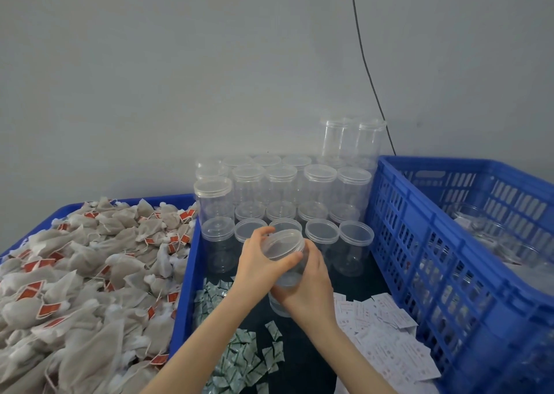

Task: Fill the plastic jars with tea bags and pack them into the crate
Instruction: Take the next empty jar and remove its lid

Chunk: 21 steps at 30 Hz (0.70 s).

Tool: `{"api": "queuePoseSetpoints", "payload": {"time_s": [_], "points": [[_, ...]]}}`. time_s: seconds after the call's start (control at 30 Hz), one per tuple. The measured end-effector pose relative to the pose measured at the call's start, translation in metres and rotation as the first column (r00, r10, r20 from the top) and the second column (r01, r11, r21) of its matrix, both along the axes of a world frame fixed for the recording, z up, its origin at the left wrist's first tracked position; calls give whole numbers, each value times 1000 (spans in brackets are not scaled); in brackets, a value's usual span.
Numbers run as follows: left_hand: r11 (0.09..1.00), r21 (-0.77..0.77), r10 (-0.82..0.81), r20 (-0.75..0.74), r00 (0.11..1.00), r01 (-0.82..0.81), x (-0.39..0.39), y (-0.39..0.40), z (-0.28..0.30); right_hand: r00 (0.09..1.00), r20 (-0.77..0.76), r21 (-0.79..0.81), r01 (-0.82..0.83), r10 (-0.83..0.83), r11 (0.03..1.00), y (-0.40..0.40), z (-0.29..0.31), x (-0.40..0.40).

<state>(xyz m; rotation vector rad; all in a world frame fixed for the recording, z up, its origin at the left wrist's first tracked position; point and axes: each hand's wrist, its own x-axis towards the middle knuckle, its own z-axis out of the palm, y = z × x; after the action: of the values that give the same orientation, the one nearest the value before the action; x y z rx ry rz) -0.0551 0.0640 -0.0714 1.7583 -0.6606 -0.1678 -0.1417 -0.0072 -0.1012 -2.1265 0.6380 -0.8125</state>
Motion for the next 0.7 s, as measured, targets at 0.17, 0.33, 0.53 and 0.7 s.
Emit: {"api": "queuePoseSetpoints", "payload": {"time_s": [0.17, 0.33, 0.53, 0.7], "points": [[1000, 5, 31, 45, 999, -31, -1, -2, -1, 1000, -18, -64, 11, -12, 998, -3, 2, -4], [997, 44, 54, 71, 996, -57, -7, 0, 0, 999, 7, -174, 49, -49, 984, -2, 3, -6], [926, 32, -371, -105, 923, 376, 6, 11, 6, 999, -18, 52, -43, 44, 998, -17, 2, -13], [874, -68, -485, -166, 859, 481, 17, 15, 10, 997, 29, 149, -79, 76, 986, -22, 0, -19]]}}
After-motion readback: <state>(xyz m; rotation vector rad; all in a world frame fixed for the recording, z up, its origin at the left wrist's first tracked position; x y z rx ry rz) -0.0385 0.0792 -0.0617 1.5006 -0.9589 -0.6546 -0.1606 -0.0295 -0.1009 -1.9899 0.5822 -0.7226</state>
